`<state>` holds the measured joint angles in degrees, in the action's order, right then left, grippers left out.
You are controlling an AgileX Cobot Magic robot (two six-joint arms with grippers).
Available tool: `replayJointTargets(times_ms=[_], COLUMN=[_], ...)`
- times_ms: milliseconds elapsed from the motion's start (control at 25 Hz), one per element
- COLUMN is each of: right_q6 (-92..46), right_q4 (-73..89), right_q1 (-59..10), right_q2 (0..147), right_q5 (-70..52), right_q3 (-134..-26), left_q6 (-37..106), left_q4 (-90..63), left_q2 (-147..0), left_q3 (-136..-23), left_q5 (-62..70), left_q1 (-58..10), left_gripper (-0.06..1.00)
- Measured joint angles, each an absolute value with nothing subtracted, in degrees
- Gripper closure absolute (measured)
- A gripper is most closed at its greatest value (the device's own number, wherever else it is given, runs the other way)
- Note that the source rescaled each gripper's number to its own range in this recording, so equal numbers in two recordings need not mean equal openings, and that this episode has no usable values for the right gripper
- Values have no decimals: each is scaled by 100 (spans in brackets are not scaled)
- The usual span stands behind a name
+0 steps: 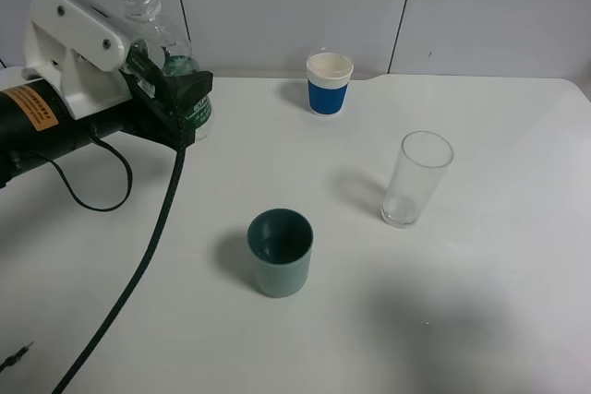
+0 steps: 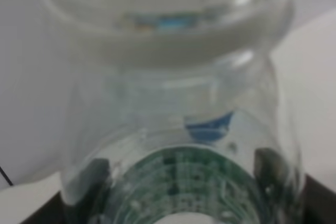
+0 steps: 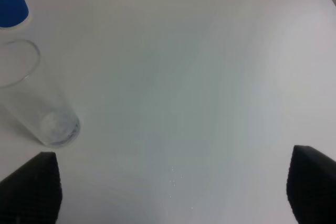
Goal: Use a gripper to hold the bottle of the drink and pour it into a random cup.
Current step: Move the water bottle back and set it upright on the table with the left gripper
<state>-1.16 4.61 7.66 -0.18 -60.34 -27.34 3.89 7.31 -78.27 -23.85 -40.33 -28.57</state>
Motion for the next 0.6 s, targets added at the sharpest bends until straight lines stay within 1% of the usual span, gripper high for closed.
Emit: replayJointTargets(times_ms=[120,280,600], right_q6=[-116,-116,-116], right_q4=[461,461,461], right_q1=[766,766,766], right_q2=[-18,-18,-18], right_q5=[-6034,-6034,-6034], right_q3=[-2734,-2734,-2734], left_q6=[0,-138,-239], left_q4=[1459,1926,2364], left_q2=[-7832,-7837,-7809], left_q3=[-2743,-3150,-3502], left_q5=[-3222,-2633,-2324], left_q1=[-2548,-2385,-2359], left_gripper=[94,94,94])
